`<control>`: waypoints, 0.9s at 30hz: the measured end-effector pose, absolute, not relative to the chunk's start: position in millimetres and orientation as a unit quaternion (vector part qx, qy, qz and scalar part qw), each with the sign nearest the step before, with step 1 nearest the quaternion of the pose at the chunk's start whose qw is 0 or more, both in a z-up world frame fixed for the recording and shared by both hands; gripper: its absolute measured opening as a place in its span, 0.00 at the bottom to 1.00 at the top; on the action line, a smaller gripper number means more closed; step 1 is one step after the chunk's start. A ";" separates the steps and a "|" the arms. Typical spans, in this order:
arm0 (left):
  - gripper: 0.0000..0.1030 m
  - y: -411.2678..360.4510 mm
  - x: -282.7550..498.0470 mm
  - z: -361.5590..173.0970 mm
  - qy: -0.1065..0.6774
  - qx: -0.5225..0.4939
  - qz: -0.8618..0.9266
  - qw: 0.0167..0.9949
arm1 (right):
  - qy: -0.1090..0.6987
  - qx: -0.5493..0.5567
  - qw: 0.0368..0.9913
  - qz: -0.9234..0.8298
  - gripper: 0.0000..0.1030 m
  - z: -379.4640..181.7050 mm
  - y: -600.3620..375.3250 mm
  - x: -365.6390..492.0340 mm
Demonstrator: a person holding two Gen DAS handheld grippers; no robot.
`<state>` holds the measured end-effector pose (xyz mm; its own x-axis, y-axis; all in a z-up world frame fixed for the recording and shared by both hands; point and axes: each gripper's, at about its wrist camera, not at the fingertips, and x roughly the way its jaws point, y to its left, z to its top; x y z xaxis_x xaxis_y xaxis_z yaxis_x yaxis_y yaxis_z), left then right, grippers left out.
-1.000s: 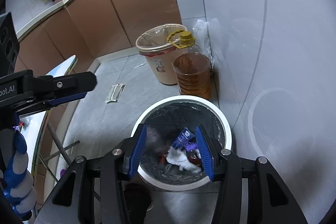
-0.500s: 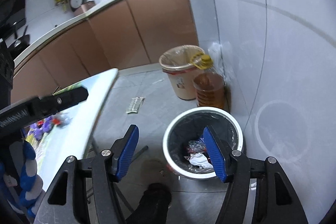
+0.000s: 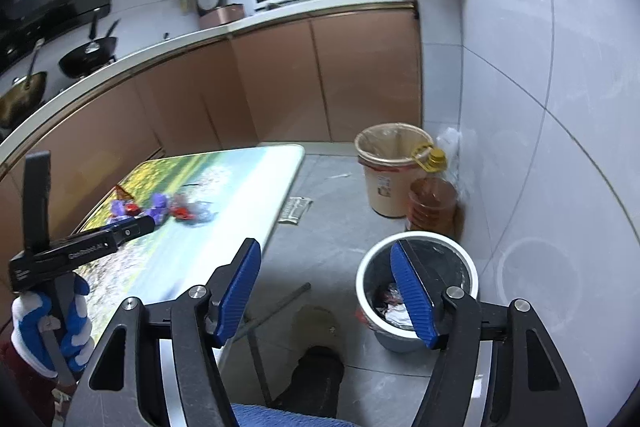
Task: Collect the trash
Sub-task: 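Withdraw both open tools from the bin back over the table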
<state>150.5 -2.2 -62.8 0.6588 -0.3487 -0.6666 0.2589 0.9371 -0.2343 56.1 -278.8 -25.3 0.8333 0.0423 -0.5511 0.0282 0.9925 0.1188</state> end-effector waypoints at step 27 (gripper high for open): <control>0.44 166.6 123.0 -71.8 0.374 -0.104 -0.010 0.922 | 0.190 -0.059 0.976 0.089 0.86 106.9 -188.7 -47.9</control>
<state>123.0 166.6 -71.8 0.7206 -0.0954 -0.6868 -0.0599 0.9782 -0.1987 -47.9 -188.7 106.9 0.9123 0.1505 -0.3808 -0.1951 0.9774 -0.0812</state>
